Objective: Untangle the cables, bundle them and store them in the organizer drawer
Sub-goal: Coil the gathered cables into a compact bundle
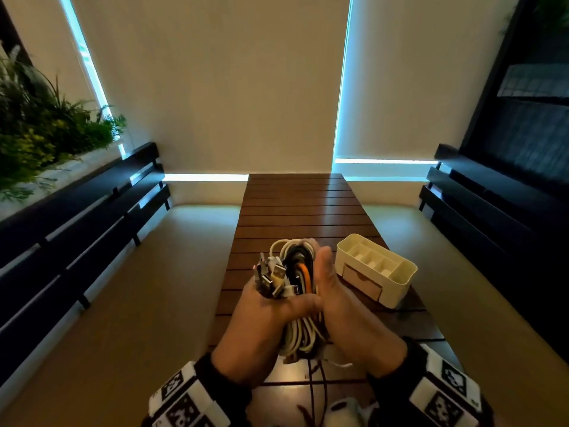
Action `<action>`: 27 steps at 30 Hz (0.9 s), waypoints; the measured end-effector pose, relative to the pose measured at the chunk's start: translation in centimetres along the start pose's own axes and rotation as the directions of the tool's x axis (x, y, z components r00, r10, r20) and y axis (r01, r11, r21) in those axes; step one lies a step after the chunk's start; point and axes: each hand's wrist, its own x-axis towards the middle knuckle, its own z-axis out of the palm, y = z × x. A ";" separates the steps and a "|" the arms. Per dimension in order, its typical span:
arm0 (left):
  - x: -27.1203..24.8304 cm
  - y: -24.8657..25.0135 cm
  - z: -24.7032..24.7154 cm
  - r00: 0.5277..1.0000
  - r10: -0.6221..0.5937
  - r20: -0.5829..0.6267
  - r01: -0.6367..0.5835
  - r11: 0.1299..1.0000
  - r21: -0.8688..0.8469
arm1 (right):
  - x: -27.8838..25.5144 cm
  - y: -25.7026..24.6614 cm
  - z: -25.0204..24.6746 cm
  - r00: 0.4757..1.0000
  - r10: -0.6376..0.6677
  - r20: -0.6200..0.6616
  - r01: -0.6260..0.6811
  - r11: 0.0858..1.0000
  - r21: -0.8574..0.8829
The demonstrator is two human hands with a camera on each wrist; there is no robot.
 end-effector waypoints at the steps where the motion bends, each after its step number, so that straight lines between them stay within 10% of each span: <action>1: 0.2 -0.1 -0.1 1.000 0.001 -0.011 -0.001 1.000 0.012 | 0.3 0.1 0.0 1.000 -0.001 -0.003 0.001 1.000 0.007; 8: 1.4 0.5 -0.2 0.999 0.049 -0.015 -0.047 0.996 0.081 | 1.0 0.3 -0.6 1.000 0.003 -0.019 -0.003 1.000 0.007; 27: 3.8 -0.5 -1.4 0.985 -0.165 -0.055 0.133 0.917 -0.376 | 2.7 1.8 -2.4 0.980 -0.132 0.146 0.123 0.990 0.070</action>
